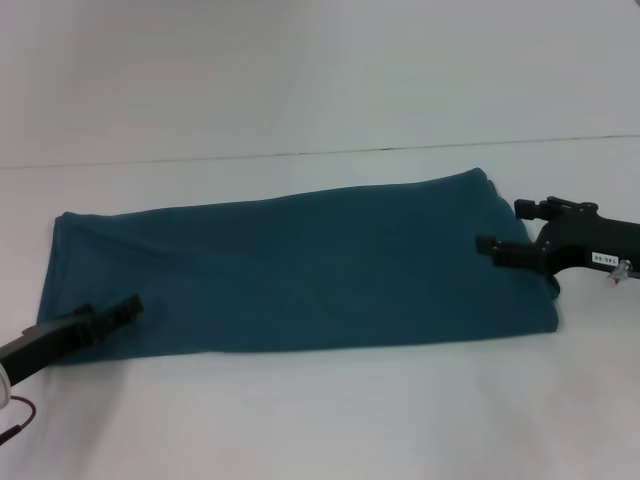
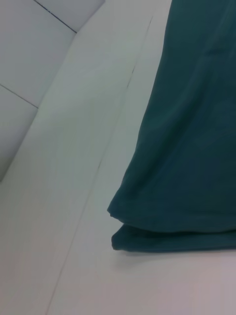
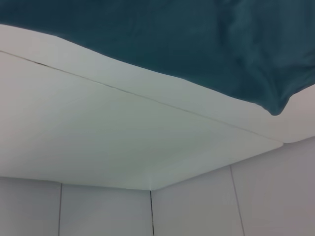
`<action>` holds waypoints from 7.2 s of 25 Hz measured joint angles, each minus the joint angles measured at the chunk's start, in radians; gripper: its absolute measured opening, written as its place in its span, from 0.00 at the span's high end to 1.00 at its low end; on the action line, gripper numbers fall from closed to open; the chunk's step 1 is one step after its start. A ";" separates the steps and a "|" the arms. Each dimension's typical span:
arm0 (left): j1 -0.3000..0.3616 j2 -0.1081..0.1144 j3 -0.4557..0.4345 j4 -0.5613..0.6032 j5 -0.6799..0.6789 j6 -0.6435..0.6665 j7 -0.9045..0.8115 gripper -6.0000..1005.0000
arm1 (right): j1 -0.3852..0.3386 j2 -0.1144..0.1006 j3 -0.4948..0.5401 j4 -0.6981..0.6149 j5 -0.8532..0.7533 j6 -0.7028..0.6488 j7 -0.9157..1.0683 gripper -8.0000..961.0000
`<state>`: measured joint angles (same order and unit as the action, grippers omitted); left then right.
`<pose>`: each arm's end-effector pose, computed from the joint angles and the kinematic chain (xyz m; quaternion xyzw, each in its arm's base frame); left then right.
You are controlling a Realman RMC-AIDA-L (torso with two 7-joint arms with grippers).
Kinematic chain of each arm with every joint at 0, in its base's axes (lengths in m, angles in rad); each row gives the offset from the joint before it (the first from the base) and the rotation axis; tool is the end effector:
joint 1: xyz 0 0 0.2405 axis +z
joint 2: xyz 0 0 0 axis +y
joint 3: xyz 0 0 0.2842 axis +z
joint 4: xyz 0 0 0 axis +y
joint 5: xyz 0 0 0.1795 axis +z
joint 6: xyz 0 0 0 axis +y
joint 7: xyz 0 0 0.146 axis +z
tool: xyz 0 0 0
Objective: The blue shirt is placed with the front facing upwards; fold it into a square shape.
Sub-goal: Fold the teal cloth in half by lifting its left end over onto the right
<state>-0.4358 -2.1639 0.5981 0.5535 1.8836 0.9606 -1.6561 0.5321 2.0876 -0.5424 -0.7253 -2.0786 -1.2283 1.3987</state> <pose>-0.3436 0.3303 -0.0341 -0.7469 -0.5174 -0.2435 0.3392 0.3061 0.3605 0.0154 -0.8916 0.2674 0.1723 0.3222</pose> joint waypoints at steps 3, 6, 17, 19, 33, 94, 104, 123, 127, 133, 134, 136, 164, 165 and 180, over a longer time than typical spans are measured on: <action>-0.002 0.000 -0.019 0.004 -0.037 0.063 0.039 0.13 | 0.006 0.000 0.000 0.008 0.000 0.006 0.000 0.06; -0.008 0.001 -0.034 0.009 -0.103 0.110 0.070 0.13 | 0.011 0.000 -0.003 0.017 0.000 0.020 -0.003 0.06; 0.007 0.010 -0.074 0.110 -0.083 0.076 -0.066 0.13 | 0.007 0.000 -0.013 0.021 -0.004 0.028 -0.002 0.06; 0.009 0.011 -0.069 0.150 -0.012 0.060 -0.147 0.13 | 0.005 0.000 -0.013 0.021 -0.003 0.029 -0.006 0.06; -0.060 0.028 -0.055 0.229 0.308 0.033 -0.461 0.13 | 0.000 0.000 -0.013 0.026 -0.005 0.044 -0.024 0.06; -0.104 0.036 -0.026 0.149 0.396 -0.116 -0.521 0.13 | 0.005 0.000 -0.017 0.050 -0.001 0.072 -0.039 0.06; -0.115 0.037 -0.011 0.128 0.394 -0.123 -0.524 0.13 | 0.002 0.000 -0.017 0.050 -0.001 0.073 -0.040 0.06; -0.140 0.040 -0.004 0.107 0.396 -0.009 -0.635 0.13 | -0.003 0.000 -0.017 0.050 -0.002 0.070 -0.046 0.06; -0.133 0.041 -0.002 0.109 0.398 -0.006 -0.643 0.16 | -0.003 0.000 -0.017 0.050 -0.001 0.068 -0.047 0.06; -0.136 0.042 0.002 0.109 0.425 -0.007 -0.639 0.32 | -0.003 0.000 -0.015 0.050 -0.001 0.066 -0.048 0.06; -0.137 0.042 0.002 0.109 0.425 -0.008 -0.638 0.37 | -0.003 0.000 -0.015 0.050 -0.002 0.065 -0.048 0.06; -0.138 0.041 0.003 0.110 0.425 -0.010 -0.638 0.46 | -0.003 0.000 -0.015 0.050 -0.002 0.065 -0.049 0.06; -0.042 0.027 -0.009 0.284 0.366 0.036 -0.520 0.92 | -0.004 0.000 -0.009 0.052 0.025 0.070 -0.049 0.06; -0.039 0.027 -0.011 0.287 0.347 0.040 -0.506 0.92 | -0.004 0.000 -0.008 0.052 0.025 0.070 -0.049 0.06; -0.045 0.008 -0.010 0.295 0.125 0.163 -0.370 0.92 | -0.027 0.000 -0.008 0.066 0.026 0.072 -0.061 0.06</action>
<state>-0.4811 -2.1564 0.5885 0.8482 2.0082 1.1233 -2.0260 0.5050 2.0876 -0.5509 -0.6596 -2.0526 -1.1567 1.3375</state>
